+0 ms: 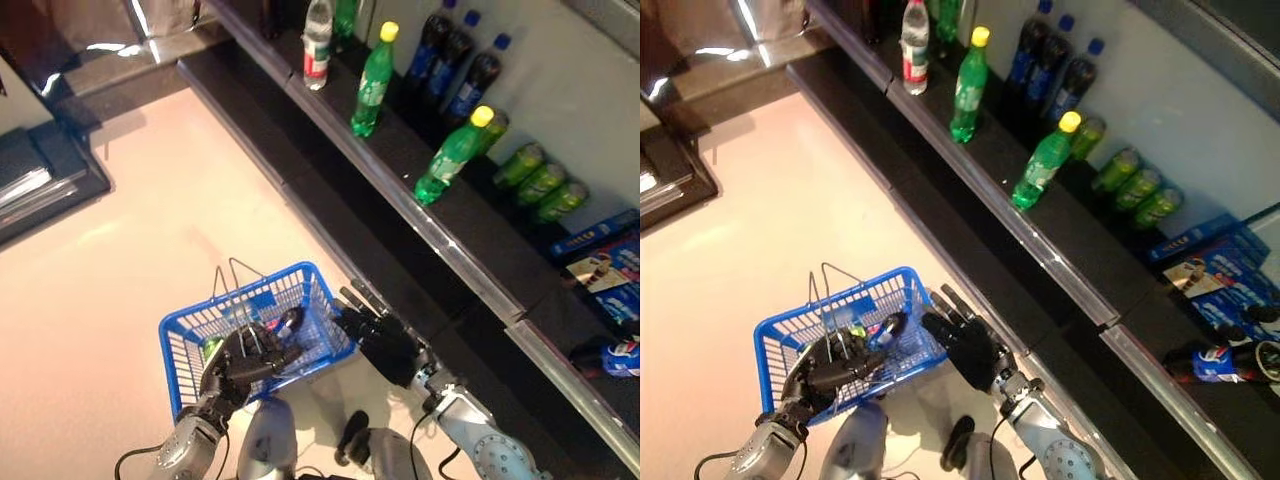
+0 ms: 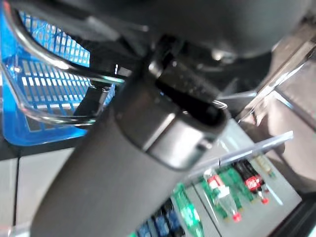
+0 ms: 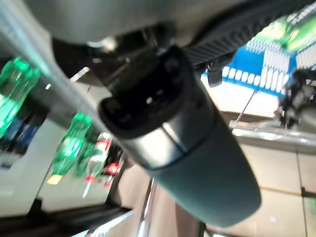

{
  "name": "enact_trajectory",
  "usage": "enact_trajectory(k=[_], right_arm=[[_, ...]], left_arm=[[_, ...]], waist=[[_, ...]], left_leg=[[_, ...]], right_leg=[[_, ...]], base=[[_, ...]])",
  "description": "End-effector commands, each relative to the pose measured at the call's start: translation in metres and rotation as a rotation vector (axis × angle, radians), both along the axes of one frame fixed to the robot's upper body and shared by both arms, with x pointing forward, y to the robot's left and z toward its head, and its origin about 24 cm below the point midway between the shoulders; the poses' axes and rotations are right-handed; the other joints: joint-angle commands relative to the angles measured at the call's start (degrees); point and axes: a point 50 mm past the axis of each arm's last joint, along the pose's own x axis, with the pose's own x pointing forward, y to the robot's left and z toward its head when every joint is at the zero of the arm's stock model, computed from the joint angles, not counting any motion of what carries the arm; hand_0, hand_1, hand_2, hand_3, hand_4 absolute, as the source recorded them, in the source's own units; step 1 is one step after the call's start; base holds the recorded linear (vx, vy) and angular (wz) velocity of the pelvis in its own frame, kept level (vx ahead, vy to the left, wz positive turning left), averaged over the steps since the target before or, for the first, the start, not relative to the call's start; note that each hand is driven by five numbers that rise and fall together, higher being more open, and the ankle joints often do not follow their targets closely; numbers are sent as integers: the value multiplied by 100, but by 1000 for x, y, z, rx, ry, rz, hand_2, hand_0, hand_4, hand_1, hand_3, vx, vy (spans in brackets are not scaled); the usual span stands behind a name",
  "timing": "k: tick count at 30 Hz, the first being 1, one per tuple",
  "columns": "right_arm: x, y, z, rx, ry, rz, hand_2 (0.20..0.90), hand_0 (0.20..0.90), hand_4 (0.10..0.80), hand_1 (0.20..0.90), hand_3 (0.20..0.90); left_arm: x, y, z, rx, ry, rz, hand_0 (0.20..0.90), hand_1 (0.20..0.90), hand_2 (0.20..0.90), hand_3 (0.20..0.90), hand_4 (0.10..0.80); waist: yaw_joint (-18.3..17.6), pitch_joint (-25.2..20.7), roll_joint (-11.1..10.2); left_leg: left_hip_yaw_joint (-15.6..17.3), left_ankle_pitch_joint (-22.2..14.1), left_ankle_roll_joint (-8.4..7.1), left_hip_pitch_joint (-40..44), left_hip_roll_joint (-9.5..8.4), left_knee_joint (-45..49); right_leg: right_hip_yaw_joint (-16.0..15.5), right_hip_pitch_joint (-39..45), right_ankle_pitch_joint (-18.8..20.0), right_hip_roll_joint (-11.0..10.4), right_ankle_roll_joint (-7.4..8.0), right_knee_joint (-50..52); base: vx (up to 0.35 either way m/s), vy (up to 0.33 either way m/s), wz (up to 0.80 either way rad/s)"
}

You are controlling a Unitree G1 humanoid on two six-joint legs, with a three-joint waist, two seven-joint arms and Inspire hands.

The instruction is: Pick up the drink and place into the basket.

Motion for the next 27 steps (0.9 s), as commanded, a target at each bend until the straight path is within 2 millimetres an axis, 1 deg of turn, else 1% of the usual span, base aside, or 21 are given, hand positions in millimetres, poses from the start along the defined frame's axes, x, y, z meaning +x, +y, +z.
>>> enact_trajectory(k=[1,2,3,4,6,7,10,11,12,14,17,18,19,20,21,22,23,24,25,26,27], right_arm=[[7,-4,12,-24,-97,-46,900,900,800,900,900],[2,-7,0,-55,-42,-70,900,900,800,900,900],[-4,-13,-15,-160,-9,-105,900,900,800,900,900],[-5,-14,-18,-181,-3,-112,900,900,800,900,900],[-14,-22,-36,-262,62,-136,900,900,800,900,900],[-21,-29,-49,-323,119,-157,900,900,800,900,900],[-28,-42,-71,-487,183,-186,900,900,800,900,900],[-33,-50,-84,-572,244,-198,900,900,800,900,900],[-36,-56,-95,-637,285,-212,900,900,800,900,900],[-38,-58,-102,-697,319,-216,900,900,800,900,900],[-46,-68,-116,-809,412,-251,900,900,800,900,900],[-50,-73,-121,-829,460,-276,900,900,800,900,900],[-51,-74,-122,-830,465,-281,900,900,800,900,900],[-56,-80,-129,-865,504,-300,900,900,800,900,900],[-62,-85,-137,-921,559,-301,900,900,800,900,900],[-64,-86,-139,-926,570,-299,900,900,800,900,900],[-71,-89,-146,-950,610,-289,900,900,800,900,900],[-92,-93,-161,-998,711,-252,900,900,800,900,900],[-91,-93,-161,-997,708,-253,900,900,800,900,900],[-91,-93,-161,-997,708,-253,900,900,800,900,900],[-102,-94,-168,-1005,767,-252,900,900,800,900,900]], left_arm=[[28,-16,60,-23,-417,19,300,300,300,200,100],[23,-11,45,-16,-340,95,300,300,300,200,100],[17,-4,31,8,-276,164,300,300,300,200,100],[15,-2,28,2,-262,181,300,300,300,200,100],[5,6,11,6,-165,274,300,300,300,200,100],[-2,12,0,18,-111,318,300,300,300,200,100],[-13,21,-18,7,-26,413,300,300,300,200,100],[-18,28,-26,-1,12,474,300,300,300,200,100],[-23,33,-34,-20,47,537,300,300,300,200,100],[-25,35,-39,-44,74,578,300,300,300,200,100],[-20,34,-45,-64,120,631,300,300,300,200,100],[-16,32,-46,-59,132,624,300,300,300,200,100],[-15,31,-47,-57,133,621,300,300,300,200,100],[-10,29,-47,-46,144,614,300,300,300,200,100],[-9,27,-50,-39,164,629,300,300,300,200,100],[-10,28,-50,-38,167,633,300,300,300,200,100],[-13,29,-53,-38,177,646,300,300,300,200,100],[-20,32,-60,-24,210,658,300,300,300,200,100],[-20,32,-59,-25,208,657,300,300,300,200,100],[-20,32,-59,-25,208,657,300,300,300,200,100],[-20,33,-61,-10,216,646,300,300,300,200,100]], waist=[[-91,-760,126],[-157,-847,146],[-242,-969,152],[-256,-989,154],[-325,-1081,160],[-350,-1123,167],[-347,-1145,203],[-312,-1137,235],[-270,-1105,270],[-252,-1086,285],[-351,-1058,282],[-418,-1015,265],[-427,-1011,263],[-472,-984,244],[-476,-947,234],[-470,-941,230],[-450,-937,204],[-375,-952,194],[-374,-948,182],[-374,-948,182],[-333,-969,185]], left_leg=[[301,-238,265,327,-65,120],[368,-198,244,451,-24,-53],[440,-138,221,512,19,-223],[459,-125,215,527,29,-257],[538,-60,168,577,87,-399],[572,-27,132,590,122,-454],[559,62,63,569,191,-554],[499,135,13,528,221,-650],[522,223,-45,473,272,-730],[583,259,-80,412,304,-714],[1275,222,-174,271,428,-351],[1645,152,-218,212,476,-45],[1687,137,-220,201,483,0],[1895,47,-212,166,495,199],[1858,-197,-190,231,418,346],[1841,-233,-165,230,383,383],[1855,-255,-7,167,261,473],[1800,-584,157,277,89,611],[1860,-484,215,226,80,593],[1860,-484,215,226,80,593],[1803,-695,299,323,-46,611]], right_leg=[[43,187,848,146,78,-768],[102,249,879,138,113,-875],[142,270,929,136,145,-996],[153,276,940,137,150,-1021],[184,304,973,142,167,-1129],[189,323,976,156,165,-1172],[169,362,990,186,143,-1273],[154,386,1011,210,121,-1391],[76,399,1054,218,115,-1497],[-9,408,1089,198,119,-1549],[-408,421,1155,44,127,-1556],[-543,456,1163,-41,132,-1531],[-562,457,1166,-57,136,-1525],[-657,470,1192,-174,174,-1488],[-611,533,1184,-310,313,-1438],[-590,536,1198,-347,339,-1427],[-559,485,1312,-503,385,-1389],[-435,602,1255,-756,592,-1100],[-473,551,1332,-776,547,-1119],[-473,551,1332,-776,547,-1119],[-433,608,1311,-894,660,-814]], base=[[-7,9,-13],[-5,16,-11],[-5,17,-14],[-10,10,-17],[-16,-4,-16],[-7,-12,-5],[0,0,0],[-45,-4,0],[-57,7,3],[-47,36,6],[-34,117,29],[8,117,76],[38,157,94],[142,250,95],[155,268,94],[151,320,73],[259,429,82],[191,411,57],[174,274,33],[93,156,22],[295,398,24]])
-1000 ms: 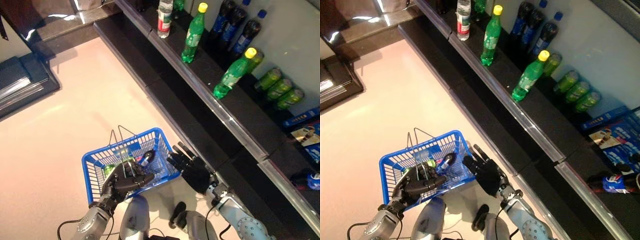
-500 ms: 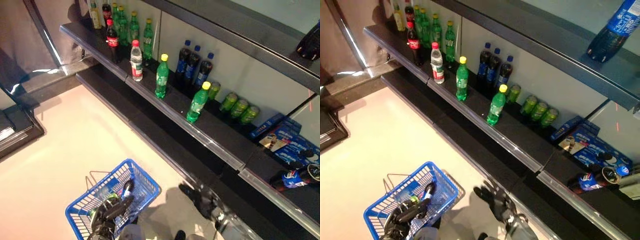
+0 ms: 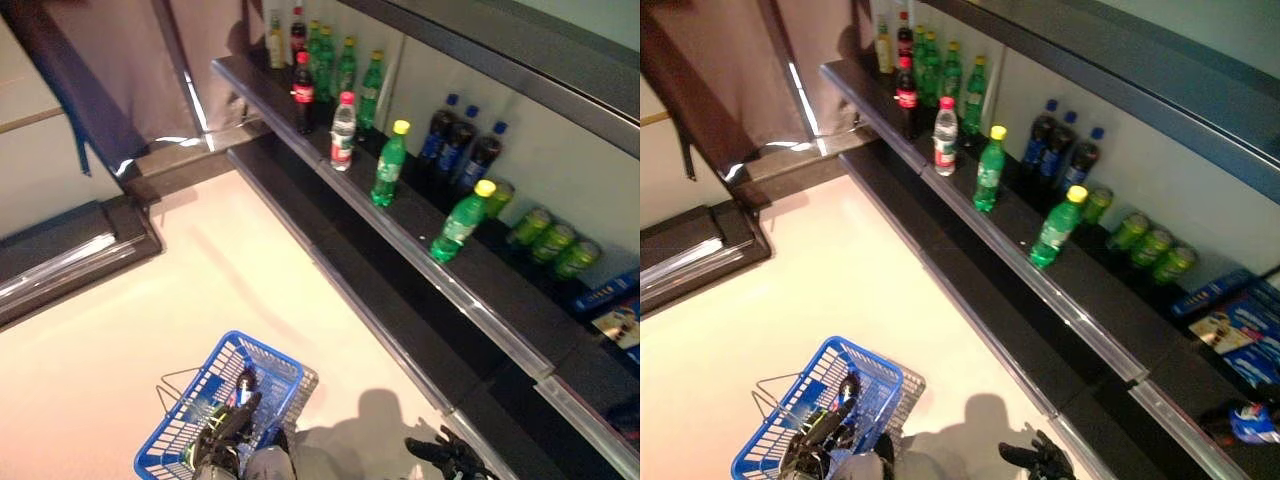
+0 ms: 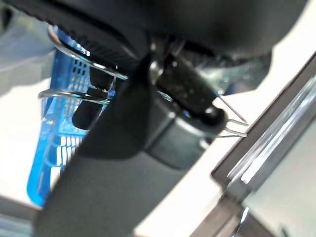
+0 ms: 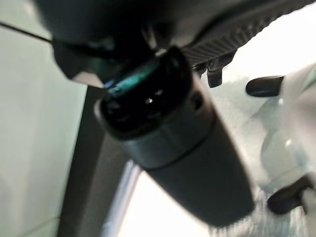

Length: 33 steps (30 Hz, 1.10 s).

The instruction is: Pick up the drink and place into the basket.

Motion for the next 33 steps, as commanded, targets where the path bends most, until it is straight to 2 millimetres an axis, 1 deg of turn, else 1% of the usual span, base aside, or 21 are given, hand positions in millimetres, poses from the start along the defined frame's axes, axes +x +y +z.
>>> enact_trajectory(k=[1,2,4,5,6,8,10,11,13,14,16,19,21,22,23,24,25,27,29,30,33], right_arm=[[4,-3,0,-37,-23,6,900,900,800,900,900],[-1,-3,-2,-33,-2,-36,900,900,800,900,900],[-1,-3,-3,-39,6,-50,900,900,800,900,900],[-2,-6,-4,-55,16,-64,900,900,800,900,900],[-6,-10,-5,-73,29,-82,900,900,800,900,900],[-14,-15,-7,-68,44,-96,900,900,800,900,900],[-20,-19,-8,-69,56,-110,900,900,800,900,900],[-24,-21,-9,-70,65,-135,900,900,800,900,900],[-30,-24,-10,-61,87,-197,900,900,800,900,900],[-32,-24,-11,-50,102,-236,900,900,800,900,900],[-33,-23,-11,-43,114,-264,900,900,800,900,900],[-35,-23,-12,-41,124,-279,900,900,800,900,900],[-41,-27,-12,-37,133,-303,900,900,800,900,900],[-45,-28,-12,-41,140,-321,900,900,800,900,900],[-46,-26,-12,-47,160,-332,900,900,800,900,900],[-48,-25,-13,-52,167,-324,900,900,800,900,900],[-46,-28,-11,-62,143,-279,900,900,800,900,900],[-35,-33,-7,-99,89,-200,900,900,800,900,900],[-25,-36,-4,-110,58,-182,900,900,800,900,900],[-18,-38,-2,-103,28,-176,900,900,800,900,900],[-6,-38,0,-99,3,-145,900,900,800,900,900]], left_arm=[[42,25,41,197,-303,-83,300,300,300,200,100],[43,27,40,200,-304,-93,300,300,300,200,100],[43,29,40,196,-309,-88,300,300,300,200,100],[43,30,40,189,-316,-83,300,300,300,200,100],[46,30,40,189,-328,-94,300,300,300,200,100],[52,28,40,181,-336,-92,300,300,300,200,100],[56,24,41,175,-344,-82,300,300,300,200,100],[58,21,40,167,-348,-86,300,300,300,200,100],[58,18,38,138,-358,-73,300,300,300,200,100],[56,19,36,131,-360,-73,300,300,300,200,100],[54,18,35,134,-365,-83,300,300,300,200,100],[53,16,35,138,-370,-94,300,300,300,200,100],[54,11,34,133,-370,-105,300,300,300,200,100],[53,9,32,128,-359,-105,300,300,300,200,100],[51,6,31,121,-341,-84,300,300,300,200,100],[50,4,30,107,-342,-68,300,300,300,200,100],[51,4,30,102,-358,-72,300,300,300,200,100],[51,-1,31,110,-380,-95,300,300,300,200,100],[52,0,33,112,-388,-92,300,300,300,200,100],[55,5,35,114,-400,-89,300,300,300,200,100],[55,13,37,111,-411,-55,300,300,300,200,100]], waist=[[225,-35,44],[186,-45,110],[147,-67,193],[-13,-68,288],[-232,-63,292],[-350,-101,228],[-437,-122,109],[-516,-116,39],[-672,-133,-15],[-730,-86,-68],[-802,-49,-68],[-844,-28,-89],[-889,-144,-88],[-956,-202,-53],[-1018,-297,46],[-1058,-348,94],[-1068,-402,29],[-1011,-433,-61],[-897,-375,-135],[-744,-241,-183],[-543,-149,-165]], left_leg=[[-240,-273,-170,169,-15,223],[-288,-366,-23,286,-197,135],[-272,-266,59,323,-225,18],[-374,-271,115,442,-287,-144],[-562,-273,137,486,-429,-228],[-817,-255,142,509,-591,-292],[-897,-278,128,464,-743,-236],[-1004,-341,142,483,-876,-219],[-1168,-498,186,550,-1049,-231],[-1212,-632,193,710,-1137,-253],[-1242,-890,221,907,-1151,-182],[-1251,-1169,263,1123,-1192,-14],[-1314,-1304,278,1247,-1280,281],[-1359,-1194,210,1275,-1271,600],[-1214,-664,-67,1415,-1142,1038],[-1188,-141,-314,1407,-1069,1586],[-1108,256,-487,1278,-1073,2183],[-995,740,-638,797,-1021,3220],[-924,701,-567,34,-871,3587],[-947,460,-385,-648,-668,3458],[-1216,301,-212,-736,-401,1974]], right_leg=[[424,-362,1046,-50,273,-15],[524,-623,1112,-74,279,702],[538,-861,1193,-17,164,1050],[897,-1111,970,406,71,1357],[1267,-1206,649,1110,-98,1144],[1443,-1144,503,1540,-308,753],[1716,-968,437,1815,-489,-230],[2023,-1019,690,1907,-457,-846],[2198,-1549,1331,1912,-281,-1220],[2085,-2014,1790,1802,-132,-1288],[1790,-2298,2043,1731,-34,-1400],[1583,-2437,2127,1698,-12,-1378],[1515,-2232,1942,1795,-229,-1225],[1573,-2187,1835,1897,-314,-1077],[1315,-2077,1588,1988,-482,-839],[1285,-1917,1444,2095,-627,-813],[1200,-1720,1360,2046,-742,-893],[1160,-1367,1208,1983,-888,-995],[1301,-1155,1030,1949,-951,-959],[1672,-928,901,1966,-970,-952],[2291,-689,662,2053,-913,-920]], base=[[418,643,29],[263,584,23],[130,352,41],[279,343,39],[307,317,28],[353,170,92],[369,64,121],[347,46,85],[459,34,68],[431,22,59],[413,0,46],[354,-6,28],[496,10,14],[509,1,32],[500,-18,40],[522,-45,68],[381,-43,60],[437,-16,18],[381,28,-23],[334,84,-26],[330,190,-59]])
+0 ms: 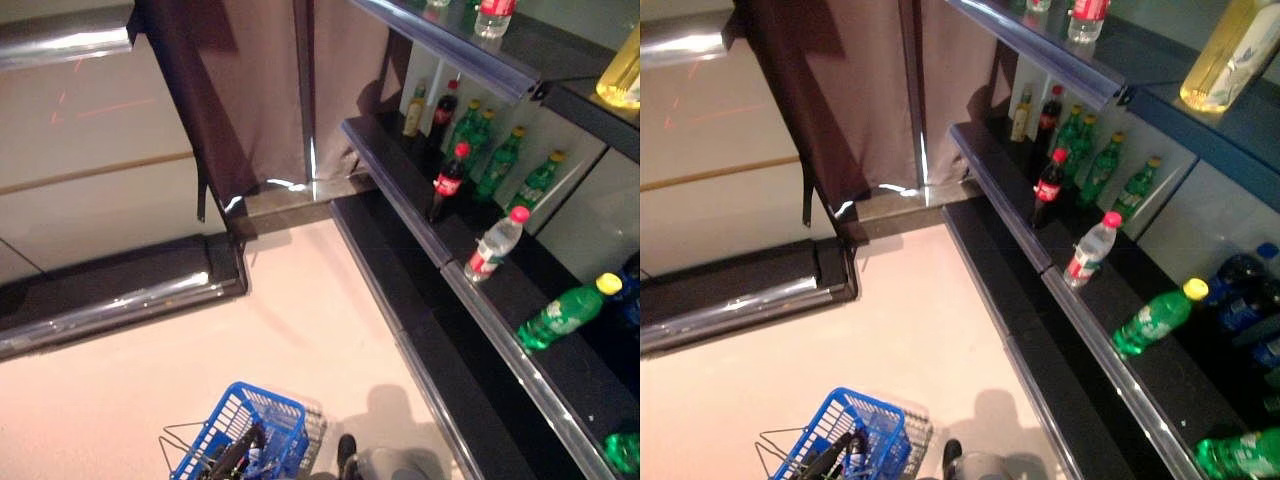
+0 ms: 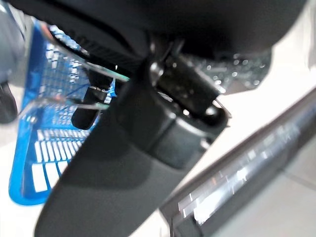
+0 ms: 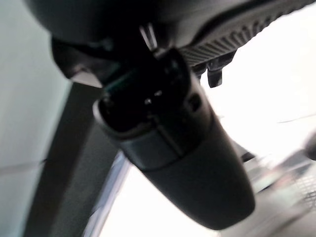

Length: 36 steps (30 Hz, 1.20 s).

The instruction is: Pick up the drink and place into the basket.

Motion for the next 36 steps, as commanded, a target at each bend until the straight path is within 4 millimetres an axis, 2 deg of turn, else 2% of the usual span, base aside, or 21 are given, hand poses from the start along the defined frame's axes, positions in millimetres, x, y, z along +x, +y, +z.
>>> enact_trajectory(k=[1,2,5,6,7,8,10,12,13,15,16,17,20,24,25,26,29,31,33,35,36], right_arm=[[4,-26,8,-80,-30,43,900,900,800,900,900],[5,-26,8,-75,-28,40,900,900,800,900,900],[3,-25,7,-61,-13,22,900,900,800,900,900],[-2,-26,5,-52,0,21,900,900,800,900,900],[-3,-25,5,-49,8,14,900,900,800,900,900],[-3,-25,5,-49,8,14,900,900,800,900,900],[-8,-22,2,-25,20,-23,900,900,800,900,900],[-13,-20,1,-16,17,-42,900,900,800,900,900],[-19,-15,0,3,12,-68,900,900,800,900,900],[-20,-12,-1,12,6,-56,900,900,800,900,900],[-15,-8,0,13,-11,1,900,900,800,900,900],[3,2,3,6,-60,123,900,900,800,900,900],[20,7,6,15,-92,156,900,900,800,900,900],[28,8,8,21,-101,224,900,900,800,900,900],[29,8,9,20,-97,268,900,900,800,900,900],[26,7,8,17,-90,271,900,900,800,900,900],[23,5,7,8,-66,315,900,900,800,900,900],[22,3,7,7,-61,331,900,900,800,900,900],[25,2,9,-3,-60,368,900,900,800,900,900],[33,0,12,-31,-84,410,900,900,800,900,900],[35,-1,13,-30,-88,412,900,900,800,900,900]], left_arm=[[63,9,43,100,-396,-35,300,300,300,200,100],[61,11,42,98,-390,-29,300,300,300,200,100],[51,11,37,83,-372,-6,300,300,300,200,100],[41,9,32,88,-348,14,300,300,300,200,100],[41,7,31,87,-340,30,300,300,300,200,100],[41,6,31,87,-340,29,300,300,300,200,100],[49,6,33,91,-326,6,300,300,300,200,100],[55,10,35,99,-326,-11,300,300,300,200,100],[61,13,39,124,-332,-35,300,300,300,200,100],[63,15,41,136,-336,-27,300,300,300,200,100],[62,22,43,147,-342,7,300,300,300,200,100],[56,37,47,182,-355,39,300,300,300,200,100],[51,45,49,209,-356,34,300,300,300,200,100],[43,48,46,208,-324,71,300,300,300,200,100],[40,46,43,210,-301,69,300,300,300,200,100],[39,44,41,204,-290,59,300,300,300,200,100],[37,37,36,166,-284,87,300,300,300,200,100],[35,32,33,155,-278,76,300,300,300,200,100],[34,28,31,137,-267,74,300,300,300,200,100],[26,25,27,122,-254,68,300,300,300,200,100],[25,25,27,121,-251,67,300,300,300,200,100]], waist=[[54,48,-63],[121,44,-29],[249,35,61],[358,62,97],[352,70,119],[353,58,126],[206,26,210],[107,15,237],[17,-5,265],[-2,-14,285],[23,-21,314],[148,-11,435],[271,-14,466],[400,-35,374],[446,-74,346],[377,-92,319],[427,-144,225],[380,-66,87],[483,51,45],[640,201,76],[649,215,76]], left_leg=[[-24,1023,402,-113,395,-1954],[-307,1141,361,-54,574,-2776],[-918,1517,214,-101,812,-3789],[-1445,1611,157,-193,874,-3990],[-1472,1510,177,-228,811,-3596],[-1474,1515,174,-245,819,-3595],[-1142,1313,183,-62,842,-3398],[-971,1188,206,2,811,-3294],[-814,1058,276,121,700,-3289],[-700,1031,308,218,646,-3370],[-456,1003,320,349,630,-3437],[99,955,322,698,765,-3700],[602,917,320,885,806,-3895],[874,875,307,951,665,-3917],[922,901,298,940,647,-3905],[911,887,278,888,621,-3822],[1007,892,169,710,654,-3526],[1075,666,177,478,691,-2660],[837,859,95,3,721,-1844],[212,1140,87,-299,656,-1920],[170,1149,94,-294,668,-1955]], right_leg=[[446,236,56,32,723,-136],[655,297,-5,73,765,-120],[1118,406,-115,182,801,-80],[1545,537,-268,165,845,11],[1654,592,-395,-4,954,111],[1656,575,-385,4,954,108],[1413,481,-472,-362,1174,329],[1330,425,-474,-528,1254,438],[1215,331,-422,-731,1359,561],[1048,240,-341,-788,1389,599],[588,86,-219,-904,1439,693],[-313,-188,-188,-1031,1484,953],[-913,-233,-292,-878,1410,984],[-1379,-78,-193,-805,1311,511],[-1326,15,-120,-816,1269,320],[-1089,69,-156,-616,1175,137],[-1227,228,-2,-676,1117,-239],[-1070,326,69,-678,1011,-407],[-1077,362,36,-651,909,-325],[-830,371,-20,-553,889,-228],[-810,380,-33,-549,888,-220]], base=[[373,286,-89],[390,301,-94],[350,277,-78],[437,503,-81],[358,445,-119],[218,413,-138],[245,420,-168],[210,397,-92],[224,465,-31],[114,273,-6],[9,291,-56],[-11,332,-102],[-46,134,-199],[-12,27,-50],[42,-77,-57],[58,-98,-85],[18,-55,-36],[41,-89,-25],[44,-62,-12],[85,69,-15],[115,99,-34]])
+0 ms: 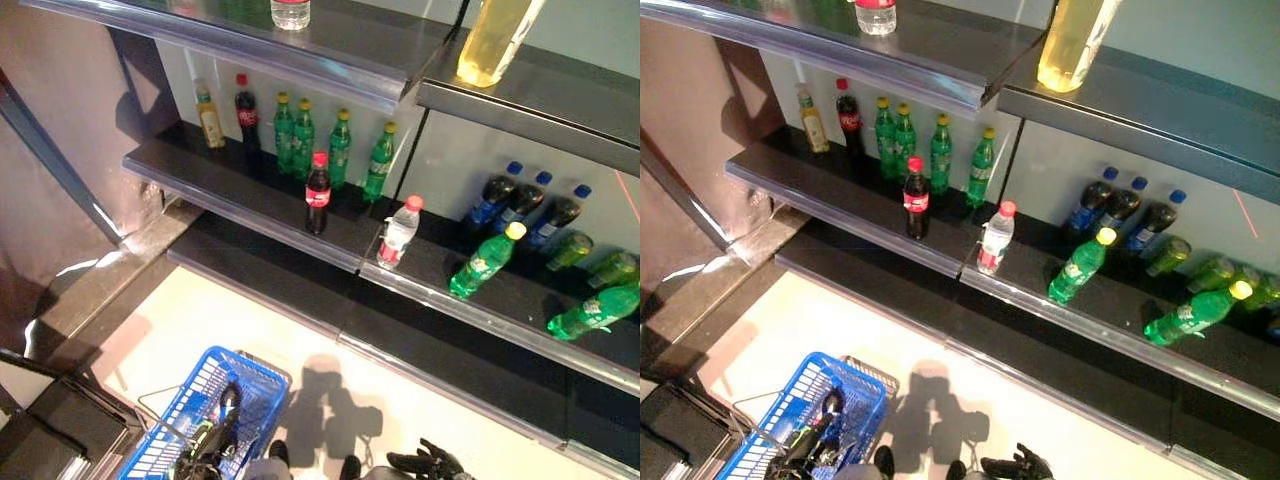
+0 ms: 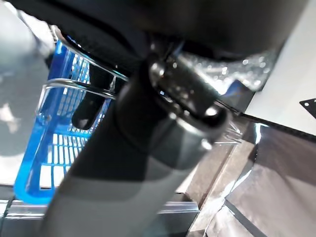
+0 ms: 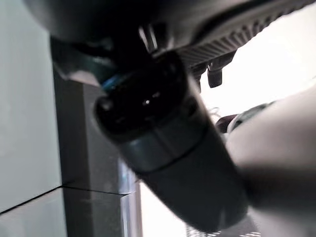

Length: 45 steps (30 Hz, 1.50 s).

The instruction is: Pick up the drink and place into the basket.

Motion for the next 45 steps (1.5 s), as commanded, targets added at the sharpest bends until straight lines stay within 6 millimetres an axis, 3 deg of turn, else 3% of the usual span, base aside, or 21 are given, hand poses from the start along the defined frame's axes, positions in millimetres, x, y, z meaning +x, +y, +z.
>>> enact_trajectory(k=[1,4,7,10,13,20,23,25,26,27,29,30,31,33,35,38,45], right_arm=[[22,-30,14,-95,-97,92,900,900,800,900,900],[30,-27,18,-58,-148,137,900,900,800,900,900],[45,-6,30,-42,-238,239,900,900,800,900,900],[76,16,53,-4,-389,391,900,900,800,900,900],[90,24,70,18,-461,481,900,900,800,900,900],[121,37,135,22,-744,699,900,900,800,900,900],[137,35,172,10,-888,774,900,900,800,900,900],[143,34,189,28,-945,773,900,900,800,900,900],[147,34,196,25,-977,767,900,900,800,900,900],[149,34,202,12,-1008,768,900,900,800,900,900],[155,31,226,6,-1131,730,900,900,800,900,900],[155,31,226,6,-1131,729,900,900,800,900,900],[157,31,240,-11,-1217,703,900,900,800,900,900],[157,29,258,-48,-1308,647,900,900,800,900,900],[157,28,262,-56,-1325,630,900,900,800,900,900],[157,19,292,-175,-1509,440,900,900,800,900,900],[171,16,308,-310,-1581,192,900,900,800,900,900]], left_arm=[[25,21,26,163,-219,-36,300,300,300,200,100],[17,16,21,155,-181,-61,300,300,300,200,100],[28,31,28,168,-179,-89,300,300,300,200,100],[40,36,38,190,-227,-111,300,300,300,200,100],[39,41,38,196,-218,-105,300,300,300,200,100],[31,40,39,214,-205,-93,300,300,300,200,100],[24,41,37,200,-198,-45,300,300,300,200,100],[19,40,33,188,-170,-44,300,300,300,200,100],[14,39,30,179,-147,-45,300,300,300,200,100],[11,37,28,175,-134,-50,300,300,300,200,100],[5,31,24,186,-104,-82,300,300,300,200,100],[5,31,24,186,-104,-82,300,300,300,200,100],[4,30,22,185,-78,-77,300,300,300,200,100],[8,32,22,192,-59,-80,300,300,300,200,100],[8,33,22,193,-57,-83,300,300,300,200,100],[9,35,23,200,-75,-81,300,300,300,200,100],[11,26,21,191,-85,-154,300,300,300,200,100]], waist=[[115,104,106],[78,-21,99],[-108,-79,172],[-87,-64,256],[-76,-119,272],[-27,-320,176],[50,-201,-16],[166,-76,-16],[202,-46,11],[210,-42,43],[187,9,160],[191,15,161],[154,-52,157],[66,-121,181],[44,-131,189],[-39,-248,286],[168,-190,358]], left_leg=[[-496,-64,-8,-273,-38,111],[-483,-447,122,191,-190,-488],[-672,-467,216,661,-332,-1107],[-577,-374,207,938,-299,-1523],[-494,-356,191,953,-259,-1585],[-348,-182,55,1005,-89,-1934],[-278,-270,-26,482,-111,-768],[-629,76,-124,50,-115,-282],[-705,120,-138,81,-5,-617],[-677,228,-170,109,142,-889],[-576,819,-309,141,663,-1511],[-573,819,-308,151,660,-1516],[-530,543,-251,265,628,-1635],[-440,421,-259,308,611,-1571],[-413,379,-259,323,604,-1537],[-288,153,-236,507,497,-1439],[-373,28,-228,449,425,-1219]], right_leg=[[140,203,481,85,388,-311],[83,132,454,36,441,-227],[255,-359,593,-49,708,517],[77,-290,784,-263,876,273],[54,-139,719,-278,840,-37],[-101,135,708,-117,750,-585],[-94,214,656,-50,593,-593],[8,291,605,92,512,-537],[49,307,588,126,522,-494],[41,331,570,135,525,-476],[19,493,425,144,512,-385],[21,499,421,141,514,-381],[-57,471,358,29,552,-283],[-116,414,284,-77,562,-92],[-131,400,264,-107,569,-50],[-195,377,245,-331,662,66],[-288,441,242,-420,671,61]], base=[[87,75,-30],[195,189,-24],[137,142,9],[-19,-37,16],[-21,-59,-24],[-53,-106,-8],[-115,-190,-5],[-23,-61,-10],[25,47,-4],[57,104,-2],[79,135,-4],[76,195,-14],[62,200,-18],[82,223,-13],[75,137,2],[152,224,5],[78,46,1]])
